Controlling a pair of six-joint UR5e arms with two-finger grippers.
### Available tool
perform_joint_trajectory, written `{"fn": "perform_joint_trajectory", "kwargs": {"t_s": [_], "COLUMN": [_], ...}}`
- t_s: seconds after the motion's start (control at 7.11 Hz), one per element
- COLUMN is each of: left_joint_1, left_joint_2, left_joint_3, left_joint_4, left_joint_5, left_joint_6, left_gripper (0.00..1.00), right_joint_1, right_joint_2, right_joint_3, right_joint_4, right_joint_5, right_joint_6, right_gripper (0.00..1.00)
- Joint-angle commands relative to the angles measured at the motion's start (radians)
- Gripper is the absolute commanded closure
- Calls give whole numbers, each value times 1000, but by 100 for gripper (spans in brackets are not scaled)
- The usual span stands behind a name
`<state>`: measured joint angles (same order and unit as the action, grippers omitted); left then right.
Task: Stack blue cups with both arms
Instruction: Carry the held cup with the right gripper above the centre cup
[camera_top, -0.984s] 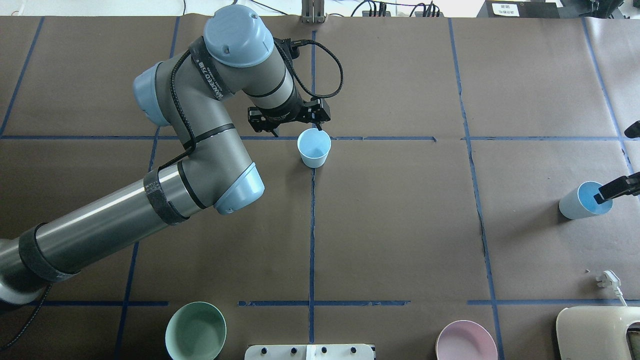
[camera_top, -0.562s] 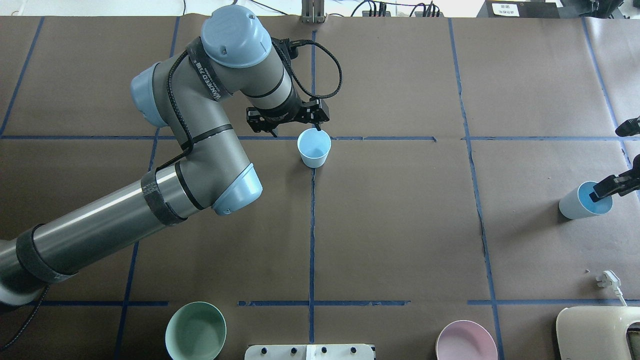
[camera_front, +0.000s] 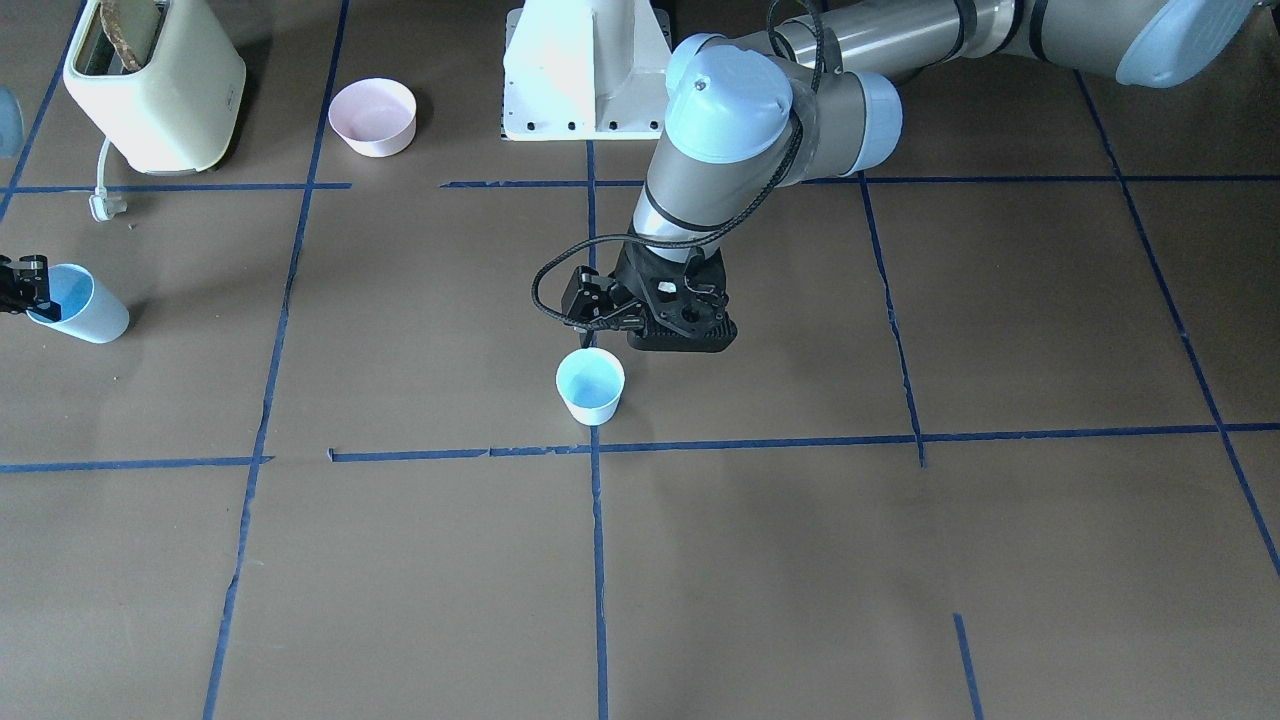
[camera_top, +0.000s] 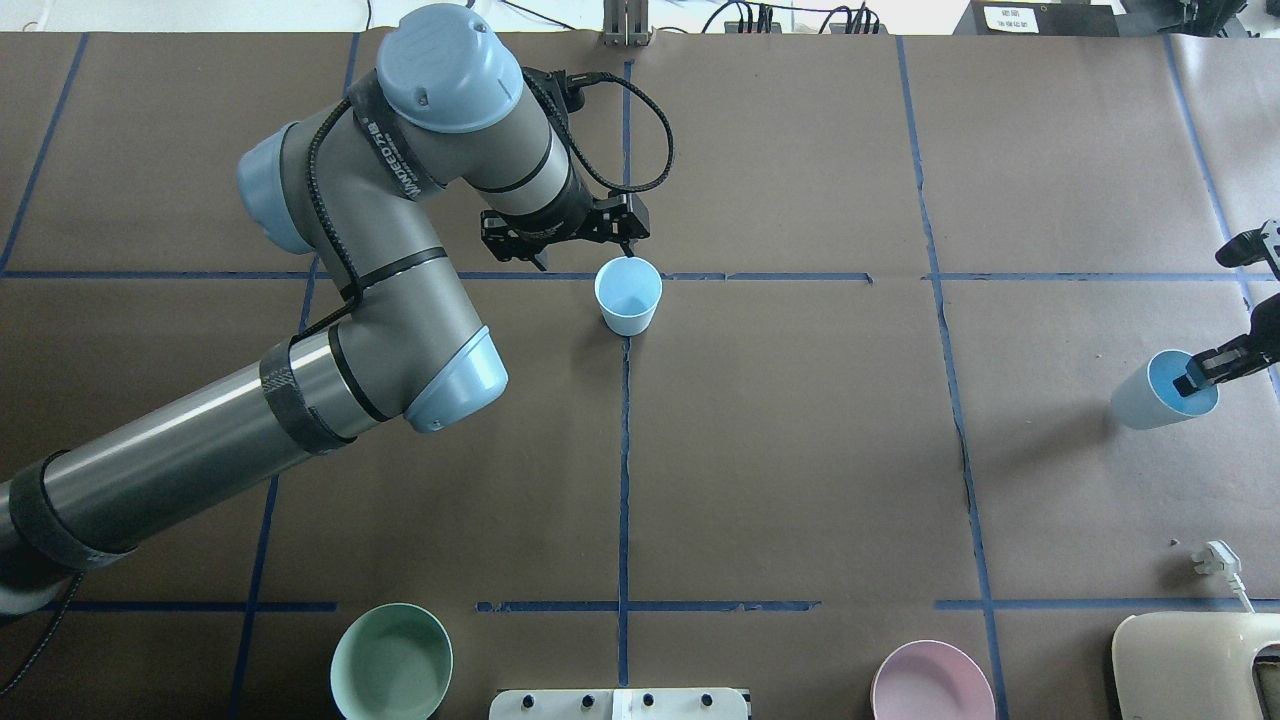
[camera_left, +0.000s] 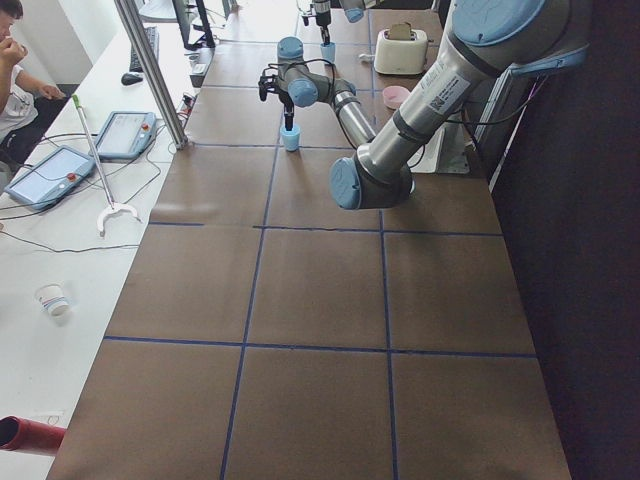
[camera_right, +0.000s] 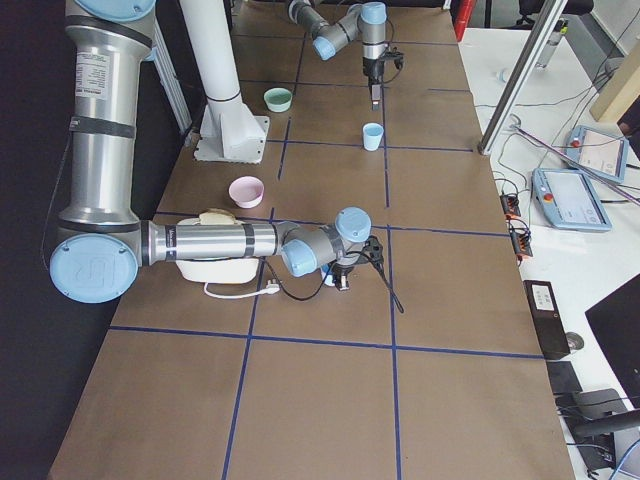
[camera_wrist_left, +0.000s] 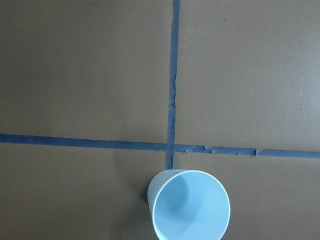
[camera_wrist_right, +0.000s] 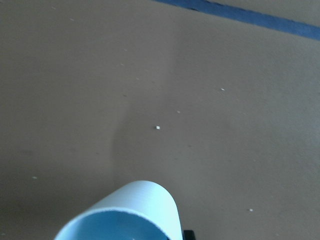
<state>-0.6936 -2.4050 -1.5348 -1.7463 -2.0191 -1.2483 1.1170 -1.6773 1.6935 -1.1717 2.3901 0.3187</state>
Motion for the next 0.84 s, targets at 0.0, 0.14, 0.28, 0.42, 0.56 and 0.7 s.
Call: {"fn": "perform_joint_trajectory", "kwargs": {"t_s": [0.0,0.14,0.28,0.42,0.56,0.7], "left_joint_1": [-27,-30,-43,-49,-56,-70], "left_joint_2": [82,127,145,180,251,294], "left_joint_3": [-88,-109,-129,-149,-207,-259], "left_joint_4": [1,-2,-2,-2,-6,-6], "left_joint_5": [-6,-6,-6,-6,-7,-7], "left_joint_6": [3,12,12,12,15,30], "left_gripper": [0,0,0,0,0,0], "right_joint_1": [18,18,9,-46,-128,-223], "right_joint_2": [40,220,424,552,655,771], "right_joint_3": [176,198,192,190,164,105], "right_joint_4": [-119,-337,-564,-670,-669,-666], "right_joint_5": [37,35,29,18,-33,-105], "right_joint_6": [2,41,77,208,414,568], "right_gripper": [100,100,100,100,100,100]}}
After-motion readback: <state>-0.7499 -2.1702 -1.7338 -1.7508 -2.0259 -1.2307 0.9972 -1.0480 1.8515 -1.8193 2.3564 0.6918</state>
